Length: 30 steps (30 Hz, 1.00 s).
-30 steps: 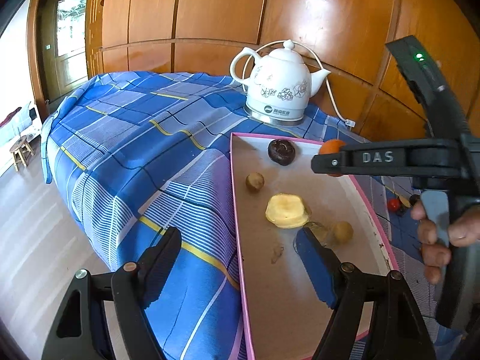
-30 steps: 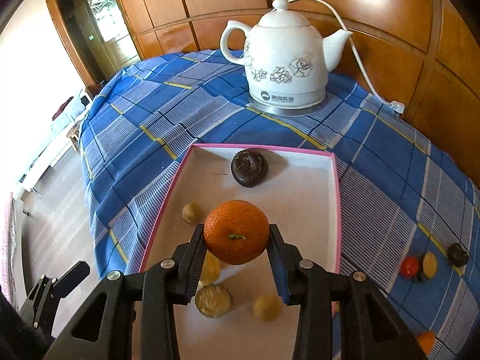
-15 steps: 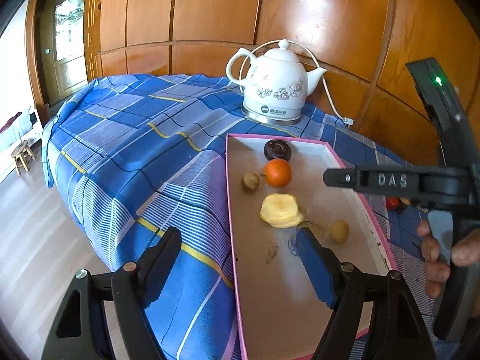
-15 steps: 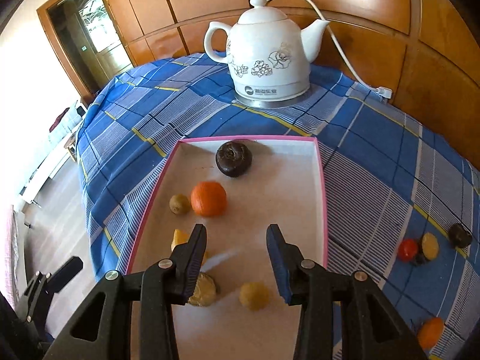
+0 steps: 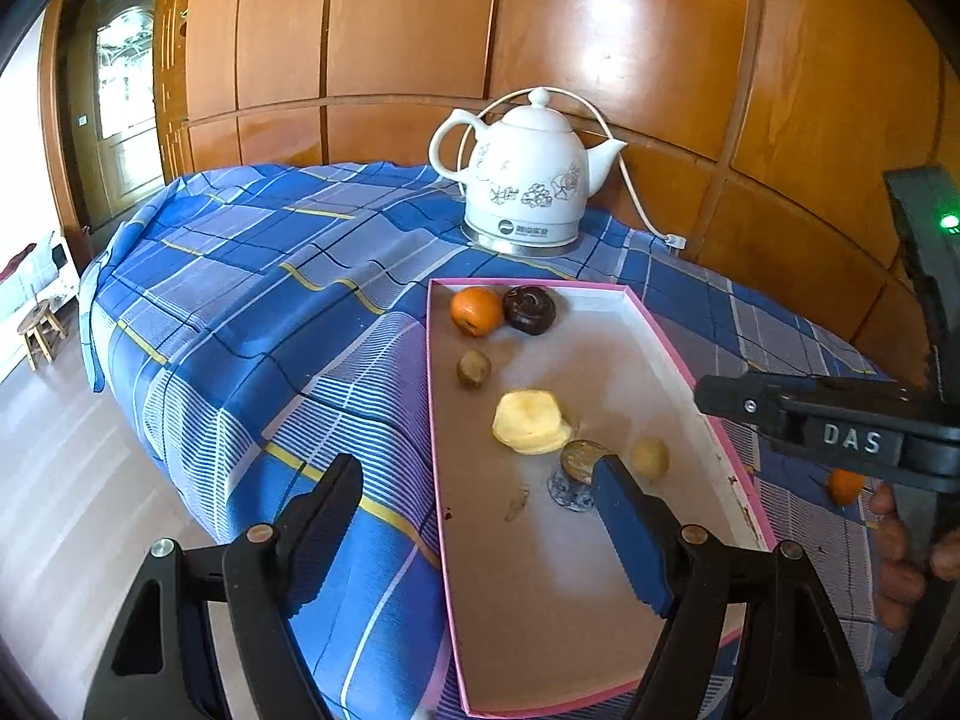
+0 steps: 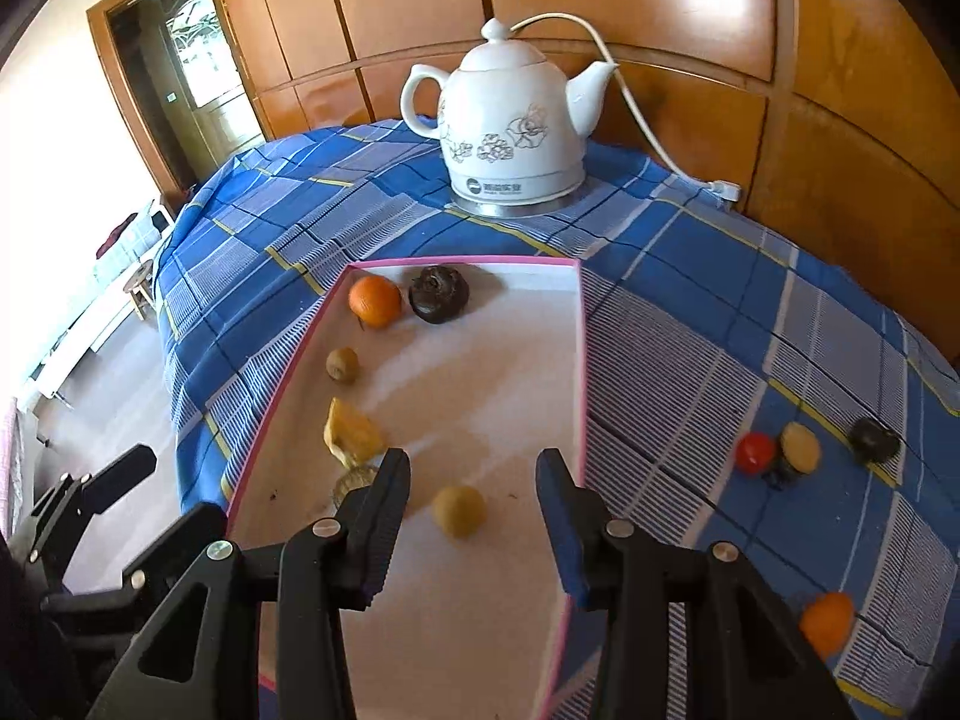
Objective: Organize fruits
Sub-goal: 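Withdraw both grippers from the tray toward the remaining fruit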
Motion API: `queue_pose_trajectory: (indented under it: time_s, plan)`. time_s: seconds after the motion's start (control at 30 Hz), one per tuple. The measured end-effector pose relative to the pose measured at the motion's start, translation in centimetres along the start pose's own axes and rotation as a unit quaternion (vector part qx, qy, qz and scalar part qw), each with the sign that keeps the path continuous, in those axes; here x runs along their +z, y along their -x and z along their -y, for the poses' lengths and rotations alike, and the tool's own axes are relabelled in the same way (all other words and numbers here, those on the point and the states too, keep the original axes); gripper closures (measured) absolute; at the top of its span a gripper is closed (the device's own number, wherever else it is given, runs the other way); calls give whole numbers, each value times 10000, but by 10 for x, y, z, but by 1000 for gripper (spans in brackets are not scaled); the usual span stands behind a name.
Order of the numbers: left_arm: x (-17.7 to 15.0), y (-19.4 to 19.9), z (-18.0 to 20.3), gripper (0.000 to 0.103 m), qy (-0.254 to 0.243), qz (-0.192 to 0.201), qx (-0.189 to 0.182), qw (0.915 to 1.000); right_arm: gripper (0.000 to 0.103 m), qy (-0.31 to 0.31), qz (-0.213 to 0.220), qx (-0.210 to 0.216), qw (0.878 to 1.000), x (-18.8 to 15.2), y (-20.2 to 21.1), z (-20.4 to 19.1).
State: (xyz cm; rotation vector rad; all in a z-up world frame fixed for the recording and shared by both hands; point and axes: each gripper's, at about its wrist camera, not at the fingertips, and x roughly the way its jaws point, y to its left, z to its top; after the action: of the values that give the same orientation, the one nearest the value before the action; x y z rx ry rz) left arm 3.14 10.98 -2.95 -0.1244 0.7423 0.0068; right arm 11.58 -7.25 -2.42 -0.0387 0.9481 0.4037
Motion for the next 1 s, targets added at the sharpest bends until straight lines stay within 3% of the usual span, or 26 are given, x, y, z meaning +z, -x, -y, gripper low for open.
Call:
queue_pose_trajectory:
  time_s: [0.4,1.0]
  plan:
    - [-3,7,16,24,-205,3,-97,9997,58,-33,51,-208,9998,-24,33,36]
    - [-11,6,43,24,-581,-141,-231,9979,58,-785,120,-1101,9907,-58,86,154]
